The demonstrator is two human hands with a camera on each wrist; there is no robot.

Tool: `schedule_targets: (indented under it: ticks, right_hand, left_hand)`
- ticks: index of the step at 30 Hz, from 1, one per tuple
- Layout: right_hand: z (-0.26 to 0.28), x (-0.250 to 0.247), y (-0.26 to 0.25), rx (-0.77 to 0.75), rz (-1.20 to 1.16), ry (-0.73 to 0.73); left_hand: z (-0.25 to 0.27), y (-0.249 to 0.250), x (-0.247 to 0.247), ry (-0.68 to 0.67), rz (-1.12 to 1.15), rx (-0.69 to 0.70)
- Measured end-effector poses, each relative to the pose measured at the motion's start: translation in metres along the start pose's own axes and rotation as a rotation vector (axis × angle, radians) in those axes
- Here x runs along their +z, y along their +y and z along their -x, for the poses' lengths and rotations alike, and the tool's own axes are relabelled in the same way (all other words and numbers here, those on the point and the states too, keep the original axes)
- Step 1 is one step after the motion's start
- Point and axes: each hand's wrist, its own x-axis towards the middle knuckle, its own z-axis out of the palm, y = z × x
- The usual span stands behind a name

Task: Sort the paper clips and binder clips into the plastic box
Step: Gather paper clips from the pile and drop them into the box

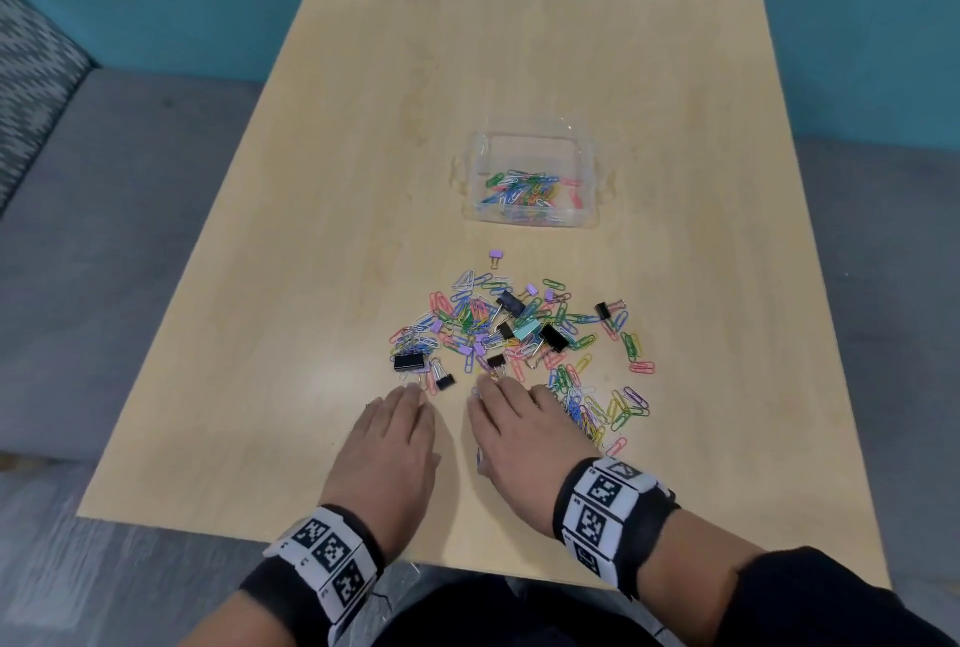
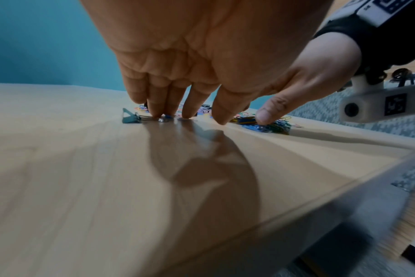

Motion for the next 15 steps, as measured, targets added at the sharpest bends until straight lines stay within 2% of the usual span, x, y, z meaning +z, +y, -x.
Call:
schedule_targets:
  ticks: [8, 15]
  right_hand:
    - [0.037, 0.004, 0.008, -0.024, -0.030, 0.025]
    - [0.037, 0.003, 0.006, 0.004, -0.042, 0.056]
  left_hand:
    - [0.010, 0.003, -0.002, -0.032, 0.001, 0.071]
    - [-0.007, 0.012, -0.010, -0.001, -0.019, 0.086]
